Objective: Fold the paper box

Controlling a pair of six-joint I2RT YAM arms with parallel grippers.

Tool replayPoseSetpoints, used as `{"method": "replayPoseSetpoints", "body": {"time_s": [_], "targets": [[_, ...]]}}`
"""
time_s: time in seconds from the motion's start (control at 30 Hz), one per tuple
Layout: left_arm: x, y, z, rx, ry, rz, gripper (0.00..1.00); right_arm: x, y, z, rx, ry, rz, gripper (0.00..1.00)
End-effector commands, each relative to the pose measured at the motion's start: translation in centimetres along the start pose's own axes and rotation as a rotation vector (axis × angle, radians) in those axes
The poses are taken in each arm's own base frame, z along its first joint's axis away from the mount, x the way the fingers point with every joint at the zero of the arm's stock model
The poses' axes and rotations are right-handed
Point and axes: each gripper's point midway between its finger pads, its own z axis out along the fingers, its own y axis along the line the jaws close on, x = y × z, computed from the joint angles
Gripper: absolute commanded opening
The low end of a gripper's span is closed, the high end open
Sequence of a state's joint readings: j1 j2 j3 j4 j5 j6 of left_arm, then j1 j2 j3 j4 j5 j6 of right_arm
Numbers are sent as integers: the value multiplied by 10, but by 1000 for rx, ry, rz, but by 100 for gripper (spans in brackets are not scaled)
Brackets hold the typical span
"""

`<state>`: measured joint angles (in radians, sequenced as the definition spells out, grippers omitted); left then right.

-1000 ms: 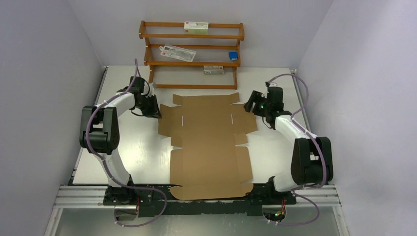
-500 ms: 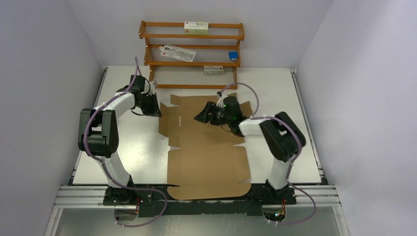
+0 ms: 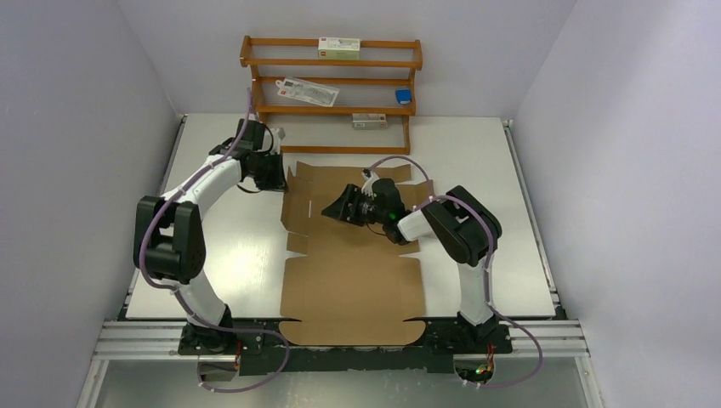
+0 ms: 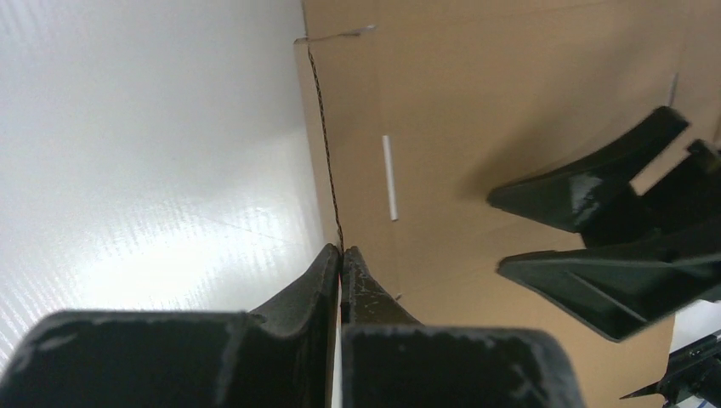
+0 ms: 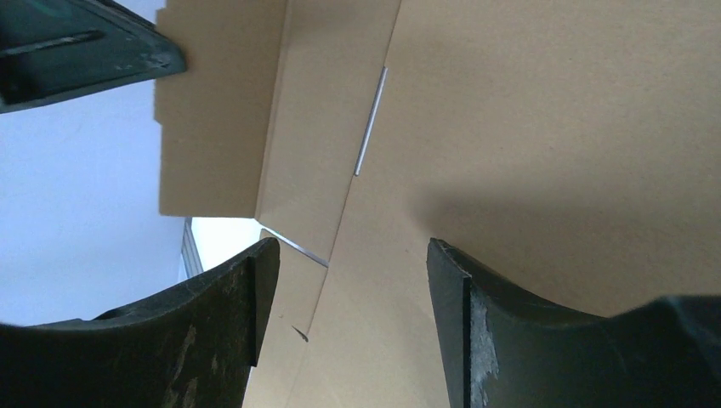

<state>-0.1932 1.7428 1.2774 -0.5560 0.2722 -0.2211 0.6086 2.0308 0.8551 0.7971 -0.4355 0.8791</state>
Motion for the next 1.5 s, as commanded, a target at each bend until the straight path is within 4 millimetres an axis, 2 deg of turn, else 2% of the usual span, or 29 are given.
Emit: {"method": "replayPoseSetpoints", "body": {"time_s": [0.0, 0.27, 0.43, 0.57, 0.67, 0.77, 0.97, 1.3, 1.47], "targets": [[-6, -40, -17, 48, -25, 45, 5, 27, -20, 6, 61, 45, 37, 68], [-2, -84, -18, 101, -37, 85, 5, 31, -26, 8, 84, 27, 63, 67], [7, -103, -6, 76, -22, 126, 5, 35, -30, 10, 104, 22, 66, 65], [15, -96, 5, -29, 7, 164, 5, 38, -29, 10, 103, 27, 66, 64], [16, -93, 6, -93, 4, 196, 5, 39, -28, 10, 108, 27, 63, 64], [9, -87, -1, -160, -16, 221, 5, 37, -24, 10, 104, 24, 56, 64], [-3, -59, -19, -339, -57, 256, 5, 30, -25, 7, 134, 6, 25, 64], [19, -65, 11, -431, -3, 336, 5, 38, -27, 14, 148, 25, 7, 64], [17, -63, 12, -498, 2, 369, 5, 32, -23, 12, 156, 17, -22, 64]]}}
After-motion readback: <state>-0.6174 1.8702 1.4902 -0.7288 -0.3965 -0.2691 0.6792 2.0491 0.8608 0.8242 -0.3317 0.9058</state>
